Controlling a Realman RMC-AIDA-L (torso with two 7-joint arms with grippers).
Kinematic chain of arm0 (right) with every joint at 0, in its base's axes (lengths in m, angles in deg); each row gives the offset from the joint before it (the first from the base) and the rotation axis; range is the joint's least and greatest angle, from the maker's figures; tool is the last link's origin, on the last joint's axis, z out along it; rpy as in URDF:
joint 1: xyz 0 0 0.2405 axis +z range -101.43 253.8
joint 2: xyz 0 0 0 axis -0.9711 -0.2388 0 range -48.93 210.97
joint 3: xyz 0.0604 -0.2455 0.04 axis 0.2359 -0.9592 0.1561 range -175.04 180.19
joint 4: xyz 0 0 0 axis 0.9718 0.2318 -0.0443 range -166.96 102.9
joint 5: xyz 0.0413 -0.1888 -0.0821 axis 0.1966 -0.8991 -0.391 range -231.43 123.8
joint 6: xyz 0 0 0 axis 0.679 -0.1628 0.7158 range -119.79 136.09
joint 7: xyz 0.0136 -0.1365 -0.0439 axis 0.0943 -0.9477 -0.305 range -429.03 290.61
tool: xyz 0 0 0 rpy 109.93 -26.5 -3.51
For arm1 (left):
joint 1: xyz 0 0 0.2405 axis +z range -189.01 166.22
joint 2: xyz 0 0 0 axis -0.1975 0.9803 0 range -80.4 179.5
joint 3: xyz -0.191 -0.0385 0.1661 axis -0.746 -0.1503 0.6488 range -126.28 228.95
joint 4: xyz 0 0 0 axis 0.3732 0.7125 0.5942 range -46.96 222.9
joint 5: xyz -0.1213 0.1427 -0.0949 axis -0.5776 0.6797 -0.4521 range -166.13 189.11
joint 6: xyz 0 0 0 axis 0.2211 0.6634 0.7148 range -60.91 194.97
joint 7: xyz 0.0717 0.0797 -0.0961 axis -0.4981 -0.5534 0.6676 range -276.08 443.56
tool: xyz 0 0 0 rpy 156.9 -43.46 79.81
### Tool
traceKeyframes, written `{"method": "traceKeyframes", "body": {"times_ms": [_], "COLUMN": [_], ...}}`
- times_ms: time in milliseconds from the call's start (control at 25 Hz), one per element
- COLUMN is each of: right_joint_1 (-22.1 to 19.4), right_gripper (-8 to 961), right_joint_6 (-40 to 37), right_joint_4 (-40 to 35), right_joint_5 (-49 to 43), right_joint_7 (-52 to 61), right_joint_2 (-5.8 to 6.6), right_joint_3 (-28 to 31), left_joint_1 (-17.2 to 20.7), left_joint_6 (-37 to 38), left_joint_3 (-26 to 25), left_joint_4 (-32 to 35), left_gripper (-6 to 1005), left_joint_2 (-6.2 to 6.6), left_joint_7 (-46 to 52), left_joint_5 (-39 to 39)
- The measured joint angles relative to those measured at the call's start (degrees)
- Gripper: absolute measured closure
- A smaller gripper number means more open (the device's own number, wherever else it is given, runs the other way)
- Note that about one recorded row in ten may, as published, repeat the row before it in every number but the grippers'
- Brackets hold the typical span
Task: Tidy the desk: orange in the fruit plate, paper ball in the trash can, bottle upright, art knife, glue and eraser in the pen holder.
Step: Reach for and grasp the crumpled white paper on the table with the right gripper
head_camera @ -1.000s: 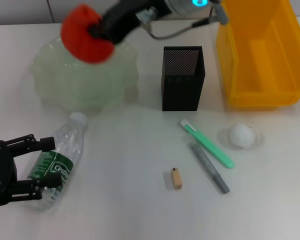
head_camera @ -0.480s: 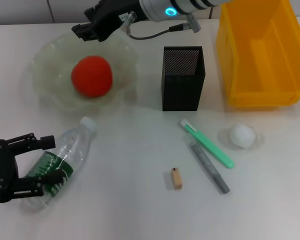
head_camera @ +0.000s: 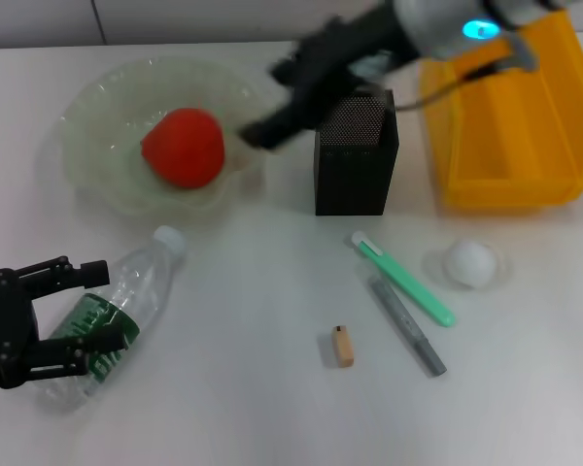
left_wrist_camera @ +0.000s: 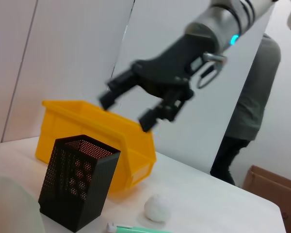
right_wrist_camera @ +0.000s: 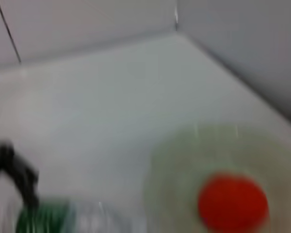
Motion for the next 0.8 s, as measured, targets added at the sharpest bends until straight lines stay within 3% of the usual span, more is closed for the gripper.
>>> {"method": "traceKeyframes", "body": {"times_ms": [40,160,240,520,800], "right_joint_1": [-2.09,-4.56,-8.59,-11.23,-11.64], "right_gripper": [176,131,101,124,147], "right_joint_6": [-5.78,-9.53,-12.63,-15.36,-15.61], "right_joint_4": [-4.5,-8.07,-10.58,-7.38,-4.27], "right_joint_5": [-4.81,-9.14,-14.57,-24.59,-26.84], "right_joint_7": [2.31,4.0,4.99,4.93,4.04], "right_joint_2": [-0.11,-0.23,-0.45,-0.43,-0.32], "right_joint_3": [0.82,1.13,1.79,4.66,4.66], "left_joint_1": [0.04,0.07,-0.02,-0.78,-2.3], "left_joint_6": [0.0,0.0,-0.1,-1.09,-1.64], "left_joint_3": [0.0,0.0,-0.06,-0.09,-0.07], "left_joint_4": [0.0,0.0,0.0,0.0,0.09], "left_gripper": [171,172,172,173,174], "left_joint_2": [0.01,0.05,0.15,0.31,0.03], "left_joint_7": [0.03,0.04,0.24,1.13,2.22], "left_joint_5": [0.0,0.0,0.0,0.0,1.24]}}
